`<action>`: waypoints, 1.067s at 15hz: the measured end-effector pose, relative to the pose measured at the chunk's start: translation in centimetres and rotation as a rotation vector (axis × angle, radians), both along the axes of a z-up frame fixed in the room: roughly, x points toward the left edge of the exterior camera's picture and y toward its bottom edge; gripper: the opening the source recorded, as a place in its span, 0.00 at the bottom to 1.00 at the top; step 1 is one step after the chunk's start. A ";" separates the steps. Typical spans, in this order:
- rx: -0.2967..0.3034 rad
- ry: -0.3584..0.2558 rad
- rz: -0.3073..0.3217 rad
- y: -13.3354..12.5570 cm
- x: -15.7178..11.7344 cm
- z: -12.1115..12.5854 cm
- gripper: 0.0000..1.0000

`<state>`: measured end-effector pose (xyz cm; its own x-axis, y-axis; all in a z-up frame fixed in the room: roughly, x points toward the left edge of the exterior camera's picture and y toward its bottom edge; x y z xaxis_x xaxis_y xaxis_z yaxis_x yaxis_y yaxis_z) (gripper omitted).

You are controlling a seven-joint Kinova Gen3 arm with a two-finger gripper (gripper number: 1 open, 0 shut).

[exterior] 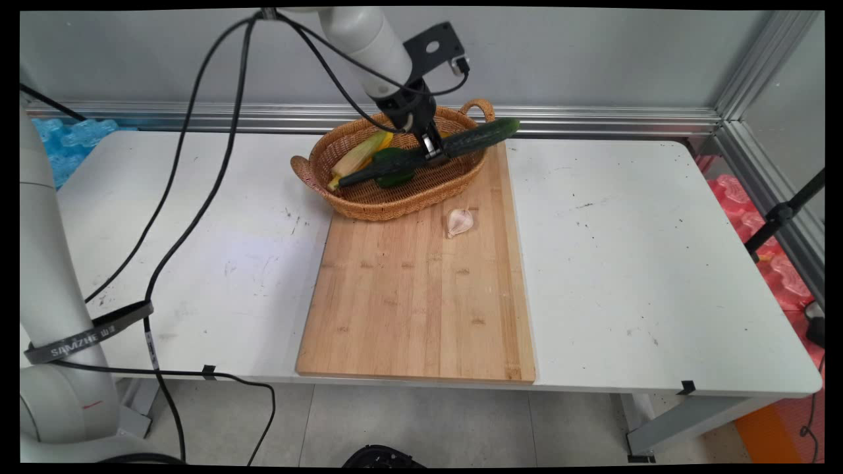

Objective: Place the picked object in the vegetable basket

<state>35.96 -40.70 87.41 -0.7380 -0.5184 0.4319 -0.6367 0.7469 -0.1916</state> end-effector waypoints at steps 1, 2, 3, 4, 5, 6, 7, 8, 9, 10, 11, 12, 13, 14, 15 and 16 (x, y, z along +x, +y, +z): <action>0.005 0.003 0.000 -0.4 0.2 -0.8 0.00; 0.011 0.007 0.001 -0.8 0.4 -1.6 0.00; 0.018 0.011 0.002 -1.1 0.6 -2.4 0.00; 0.023 0.015 0.003 -1.4 0.7 -3.0 0.00; 0.026 0.018 0.002 -1.6 0.8 -3.4 0.00; 0.031 0.023 0.001 -1.8 0.9 -4.0 0.00; 0.034 0.027 0.000 -2.0 1.0 -4.4 0.00; 0.036 0.032 -0.002 -2.3 1.1 -4.9 0.00; 0.038 0.035 -0.004 -2.4 1.2 -5.4 0.00; 0.039 0.039 -0.006 -2.6 1.3 -5.7 0.00; 0.038 0.042 -0.009 -2.7 1.4 -5.9 1.00; 0.036 0.045 -0.011 -2.8 1.5 -6.0 1.00; 0.033 0.047 -0.014 -2.9 1.6 -6.0 1.00; 0.028 0.050 -0.016 -3.0 1.8 -5.8 1.00; 0.024 0.052 -0.019 -3.0 2.0 -5.7 1.00; 0.020 0.054 -0.022 -3.0 2.1 -5.5 1.00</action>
